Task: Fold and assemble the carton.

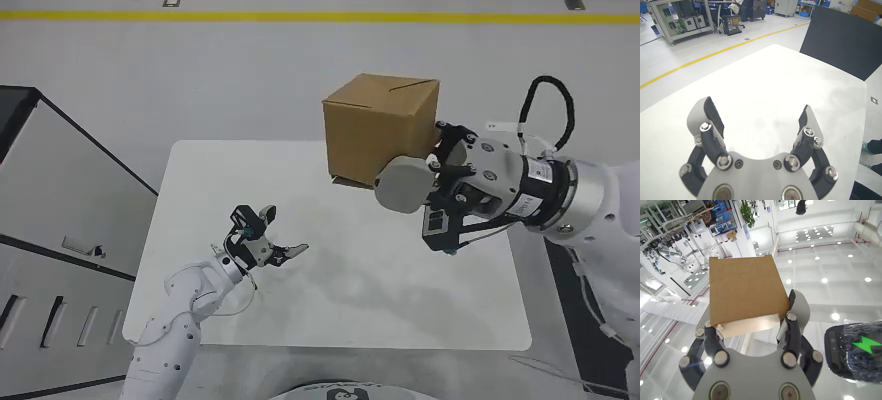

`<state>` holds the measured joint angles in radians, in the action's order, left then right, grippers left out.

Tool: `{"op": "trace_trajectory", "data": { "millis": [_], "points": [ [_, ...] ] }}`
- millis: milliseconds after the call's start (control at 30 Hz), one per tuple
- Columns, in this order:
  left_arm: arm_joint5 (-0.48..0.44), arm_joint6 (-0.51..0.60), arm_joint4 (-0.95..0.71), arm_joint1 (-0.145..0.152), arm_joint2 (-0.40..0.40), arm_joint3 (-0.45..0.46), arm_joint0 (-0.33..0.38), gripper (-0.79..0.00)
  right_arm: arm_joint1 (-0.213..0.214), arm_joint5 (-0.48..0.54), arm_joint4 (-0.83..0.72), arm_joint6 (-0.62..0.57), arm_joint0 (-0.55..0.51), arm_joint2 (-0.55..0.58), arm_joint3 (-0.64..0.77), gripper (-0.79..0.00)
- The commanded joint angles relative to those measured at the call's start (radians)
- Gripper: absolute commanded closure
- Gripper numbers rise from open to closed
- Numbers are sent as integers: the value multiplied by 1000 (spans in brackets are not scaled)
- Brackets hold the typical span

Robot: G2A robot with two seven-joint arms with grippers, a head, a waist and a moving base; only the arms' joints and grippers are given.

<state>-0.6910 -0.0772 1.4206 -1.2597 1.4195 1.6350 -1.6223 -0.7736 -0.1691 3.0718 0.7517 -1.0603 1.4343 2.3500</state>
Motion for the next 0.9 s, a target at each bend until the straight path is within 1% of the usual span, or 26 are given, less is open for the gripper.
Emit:
{"op": "trace_trajectory", "data": {
  "millis": [0, 133, 300, 433, 500, 600, 667, 733, 800, 833, 867],
  "points": [
    [0, 0, 0, 0, 0, 0, 0, -785, 21, -16, 0, 12, 16, -3, 0, 0],
    [0, 0, 0, 0, 0, 0, 0, -785, 59, -41, 0, 35, 55, -25, 0, 0],
    [0, 0, 0, 0, 0, 0, 0, -785, 101, -44, 0, 25, 106, -73, 0, 0],
    [0, 0, 0, 0, 0, 0, 0, -785, 132, -30, 0, -6, 147, -119, 0, 0],
    [0, 0, 0, 0, 0, 0, 0, -785, 143, -8, 0, -60, 153, -156, 0, 0],
    [0, 0, 0, 0, 0, 0, 0, -785, 149, 55, 0, -174, 134, -247, 0, 0],
    [0, 0, 0, 0, 0, 0, 0, -785, 142, 102, 0, -238, 116, -323, 0, 0],
    [0, 0, 0, 0, 0, 0, 0, -785, 132, 176, -2, -258, 114, -378, 0, 0],
    [0, 0, 0, 0, 0, 0, 0, -785, 118, 252, -89, -262, 117, -419, 0, 0],
    [0, 0, 0, 0, 0, 0, 0, -785, 111, 273, -130, -273, 130, -425, 0, 0],
    [0, 0, 0, 0, 0, 0, 0, -785, 103, 300, -206, -298, 129, -436, -7, 0]
  ]
}}
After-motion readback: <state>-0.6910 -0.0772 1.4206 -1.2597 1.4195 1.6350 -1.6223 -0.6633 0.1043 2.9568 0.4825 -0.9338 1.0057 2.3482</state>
